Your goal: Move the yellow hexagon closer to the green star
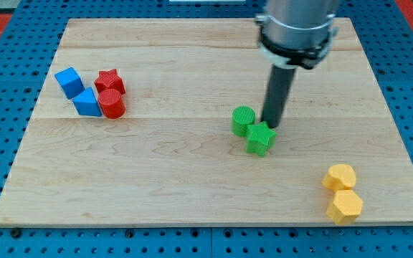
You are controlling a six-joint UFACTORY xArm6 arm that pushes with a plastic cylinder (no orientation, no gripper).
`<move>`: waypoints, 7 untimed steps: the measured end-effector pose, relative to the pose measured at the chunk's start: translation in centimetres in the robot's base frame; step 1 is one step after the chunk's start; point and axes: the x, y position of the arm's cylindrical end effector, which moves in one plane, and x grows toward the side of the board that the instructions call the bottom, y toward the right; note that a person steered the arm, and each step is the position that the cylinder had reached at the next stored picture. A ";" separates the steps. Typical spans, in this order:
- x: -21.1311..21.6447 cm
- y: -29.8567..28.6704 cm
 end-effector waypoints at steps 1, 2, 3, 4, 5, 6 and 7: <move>0.8 7.5; 2.8 11.8; 6.5 17.6; 15.6 17.0; 15.6 17.0; 15.6 13.5; 15.6 7.7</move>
